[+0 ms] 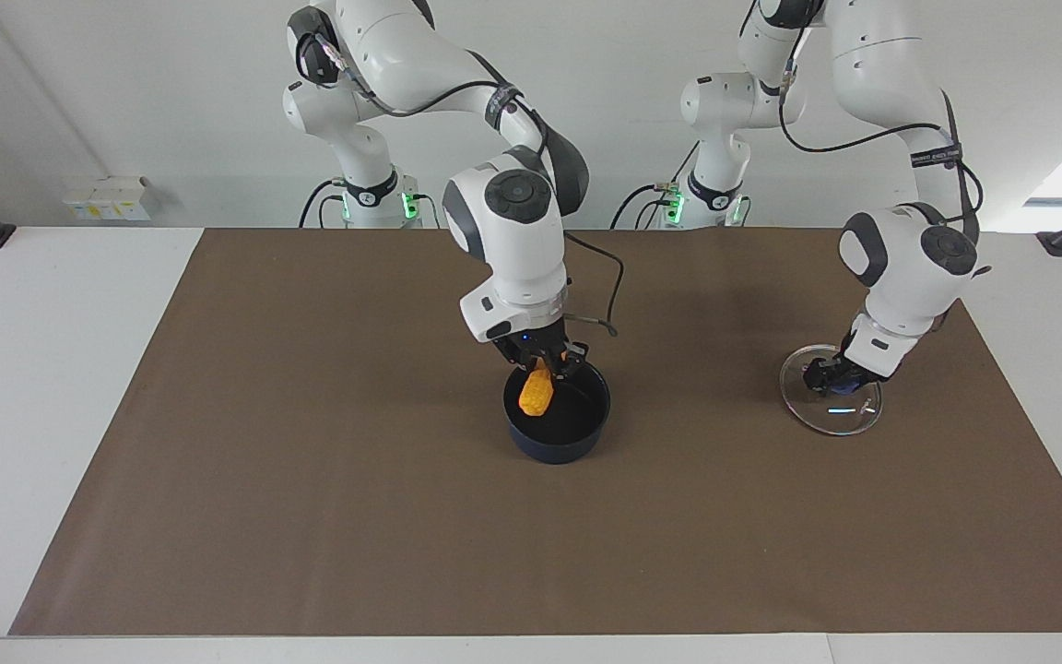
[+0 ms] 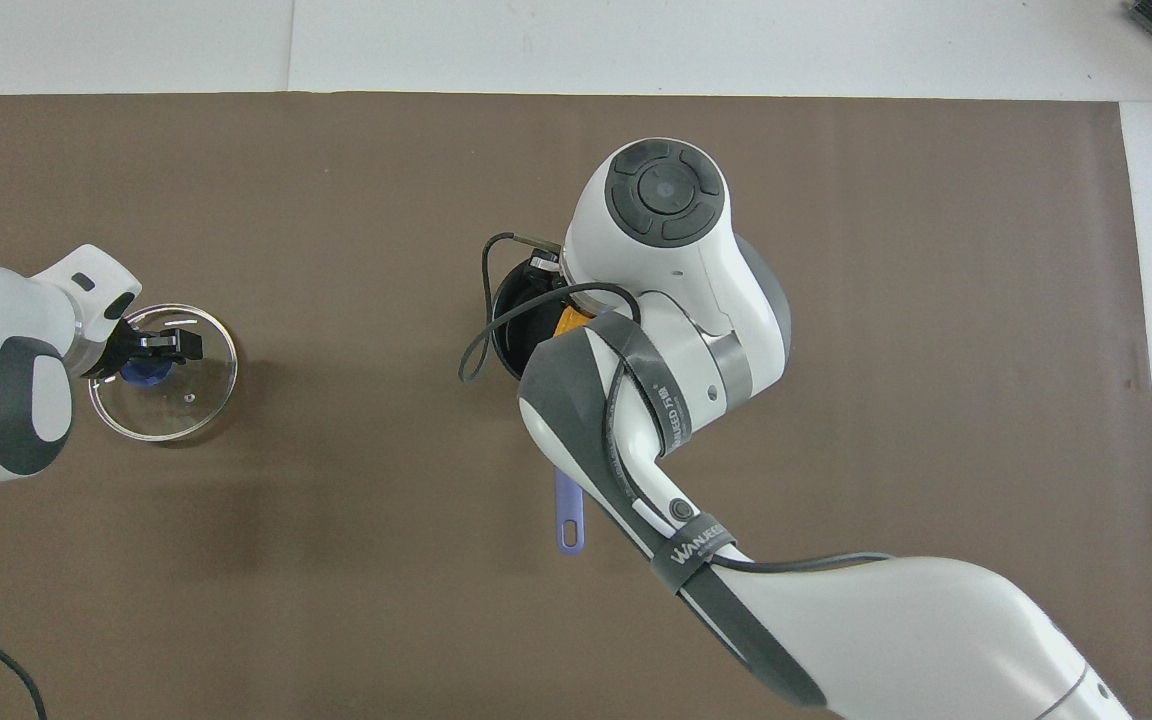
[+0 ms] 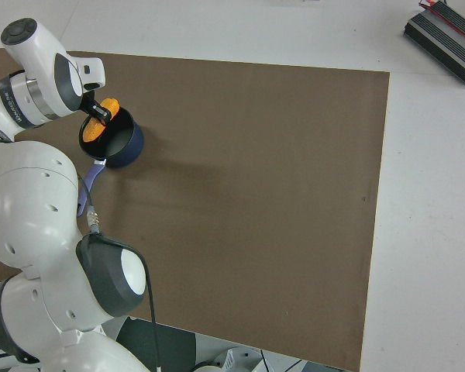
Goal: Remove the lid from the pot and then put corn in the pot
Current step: 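Carry the yellow corn with the right gripper over the saucepan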
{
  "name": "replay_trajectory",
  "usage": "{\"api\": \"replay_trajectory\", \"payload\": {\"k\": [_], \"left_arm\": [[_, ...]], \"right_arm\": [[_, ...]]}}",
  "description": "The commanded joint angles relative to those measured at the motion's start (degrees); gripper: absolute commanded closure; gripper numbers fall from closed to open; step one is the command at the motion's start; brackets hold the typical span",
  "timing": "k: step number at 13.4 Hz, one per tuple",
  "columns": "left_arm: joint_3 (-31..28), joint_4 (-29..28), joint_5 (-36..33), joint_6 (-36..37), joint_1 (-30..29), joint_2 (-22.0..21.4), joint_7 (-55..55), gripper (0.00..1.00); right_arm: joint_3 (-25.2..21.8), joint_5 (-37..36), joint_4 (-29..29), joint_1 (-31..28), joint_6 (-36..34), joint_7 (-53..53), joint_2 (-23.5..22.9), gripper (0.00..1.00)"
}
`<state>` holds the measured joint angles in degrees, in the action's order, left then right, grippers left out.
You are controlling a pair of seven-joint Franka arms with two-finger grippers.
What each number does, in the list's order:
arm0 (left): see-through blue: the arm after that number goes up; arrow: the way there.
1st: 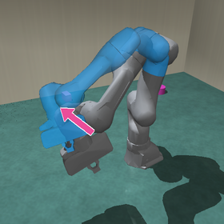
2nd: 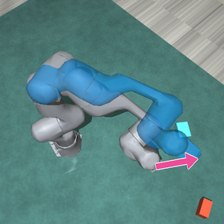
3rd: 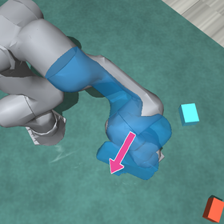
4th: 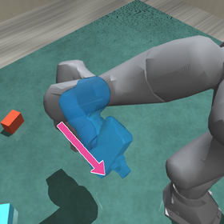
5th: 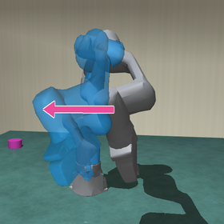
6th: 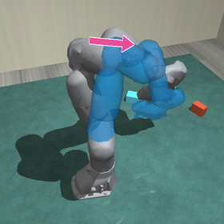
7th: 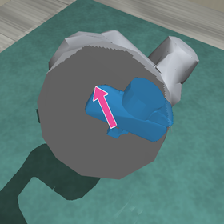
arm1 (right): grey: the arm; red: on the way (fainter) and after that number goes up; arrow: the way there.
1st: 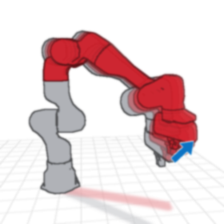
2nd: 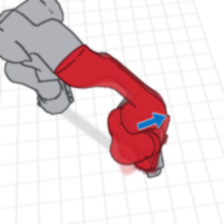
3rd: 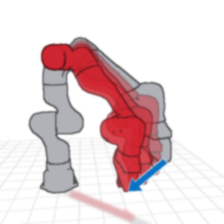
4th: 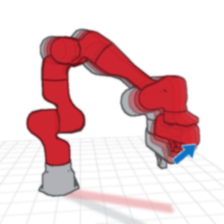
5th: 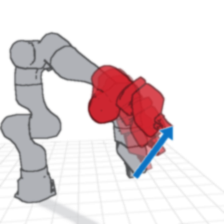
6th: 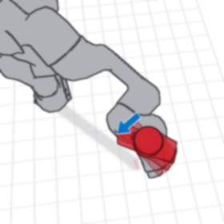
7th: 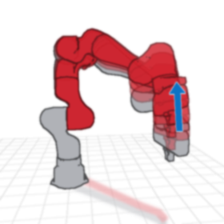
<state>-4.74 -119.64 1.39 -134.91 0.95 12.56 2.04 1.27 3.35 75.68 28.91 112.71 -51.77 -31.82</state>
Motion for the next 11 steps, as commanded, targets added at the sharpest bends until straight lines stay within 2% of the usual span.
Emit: {"api": "replay_trajectory", "payload": {"k": [1, 5, 8, 11], "left_arm": [[0.44, -2.00, -0.60, -0.80, -0.69, -2.27, 0.16, 0.44], [0.44, -1.92, -0.69, -0.71, -0.51, -2.19, 0.16, 0.40], [0.44, -1.83, -0.69, -0.62, -0.25, -2.19, 0.07, 0.31], [0.52, -1.74, -0.69, -0.62, -0.07, -2.19, -0.45, 0.28]], "right_arm": [[1.28, 1.13, -3.08, -0.43, -0.56, -2.54, -3.07, 1.00], [1.28, 1.92, -0.54, -0.34, 3.92, -4.57, -3.60, 1.00], [1.28, 3.32, 0.77, -0.43, 6.11, -4.57, -3.86, 1.00], [1.28, 3.50, 3.85, -0.78, 8.30, -4.39, -3.51, 1.00]]}}
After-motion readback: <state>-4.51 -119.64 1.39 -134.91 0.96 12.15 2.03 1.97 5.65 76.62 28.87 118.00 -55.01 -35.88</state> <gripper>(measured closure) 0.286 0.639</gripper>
